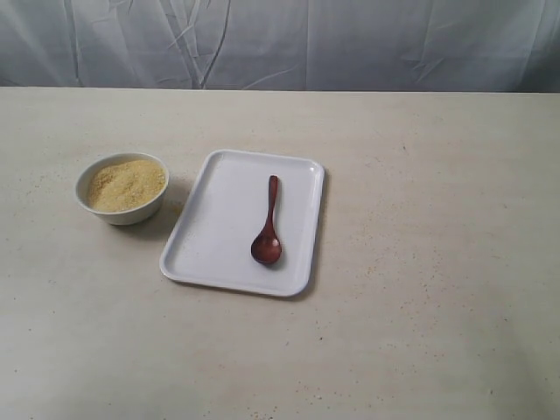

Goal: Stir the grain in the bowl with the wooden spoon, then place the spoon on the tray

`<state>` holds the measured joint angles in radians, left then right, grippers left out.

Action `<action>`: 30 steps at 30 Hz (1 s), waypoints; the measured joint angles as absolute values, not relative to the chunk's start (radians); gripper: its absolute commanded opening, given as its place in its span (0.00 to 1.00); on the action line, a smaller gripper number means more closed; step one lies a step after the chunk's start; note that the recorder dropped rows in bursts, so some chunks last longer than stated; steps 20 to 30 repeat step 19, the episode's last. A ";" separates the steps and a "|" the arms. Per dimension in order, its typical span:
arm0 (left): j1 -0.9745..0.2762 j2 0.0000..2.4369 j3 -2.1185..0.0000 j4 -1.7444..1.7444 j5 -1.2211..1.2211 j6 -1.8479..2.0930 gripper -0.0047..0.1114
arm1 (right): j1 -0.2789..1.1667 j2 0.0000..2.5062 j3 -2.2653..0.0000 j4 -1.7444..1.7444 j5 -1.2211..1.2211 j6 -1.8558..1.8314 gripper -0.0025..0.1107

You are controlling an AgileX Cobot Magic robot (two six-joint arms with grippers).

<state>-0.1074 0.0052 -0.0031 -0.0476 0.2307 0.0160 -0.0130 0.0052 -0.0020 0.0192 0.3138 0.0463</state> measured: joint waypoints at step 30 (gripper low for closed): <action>-0.074 0.005 -0.003 -0.048 0.231 0.016 0.04 | -0.013 0.005 -0.002 0.021 0.314 0.046 0.02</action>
